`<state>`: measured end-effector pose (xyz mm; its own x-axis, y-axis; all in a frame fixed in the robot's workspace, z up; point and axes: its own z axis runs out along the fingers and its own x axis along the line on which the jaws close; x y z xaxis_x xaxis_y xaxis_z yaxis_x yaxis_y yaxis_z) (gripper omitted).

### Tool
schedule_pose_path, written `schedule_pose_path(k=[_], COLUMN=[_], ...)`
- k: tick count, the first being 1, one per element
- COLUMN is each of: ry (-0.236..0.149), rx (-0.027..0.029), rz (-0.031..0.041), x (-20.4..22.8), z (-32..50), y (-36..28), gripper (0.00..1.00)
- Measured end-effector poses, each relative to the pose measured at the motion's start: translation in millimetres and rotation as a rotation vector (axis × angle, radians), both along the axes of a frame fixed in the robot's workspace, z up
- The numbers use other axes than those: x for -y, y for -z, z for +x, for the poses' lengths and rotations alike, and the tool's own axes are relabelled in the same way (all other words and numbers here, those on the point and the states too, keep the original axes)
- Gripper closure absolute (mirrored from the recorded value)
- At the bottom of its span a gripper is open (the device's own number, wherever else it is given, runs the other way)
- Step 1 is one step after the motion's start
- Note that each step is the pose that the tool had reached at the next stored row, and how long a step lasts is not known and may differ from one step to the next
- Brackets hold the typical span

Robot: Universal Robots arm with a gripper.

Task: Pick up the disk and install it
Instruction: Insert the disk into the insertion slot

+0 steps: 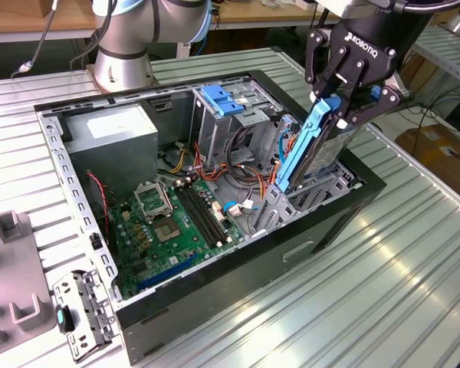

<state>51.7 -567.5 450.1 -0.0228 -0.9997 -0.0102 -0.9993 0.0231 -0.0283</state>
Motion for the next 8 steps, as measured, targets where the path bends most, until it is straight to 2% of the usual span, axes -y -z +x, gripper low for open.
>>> schedule_pose_path(k=[8], ry=[0.0], rx=[0.0], rz=[0.0001], x=[0.0], z=[0.0], y=[0.5], gripper=[0.63])
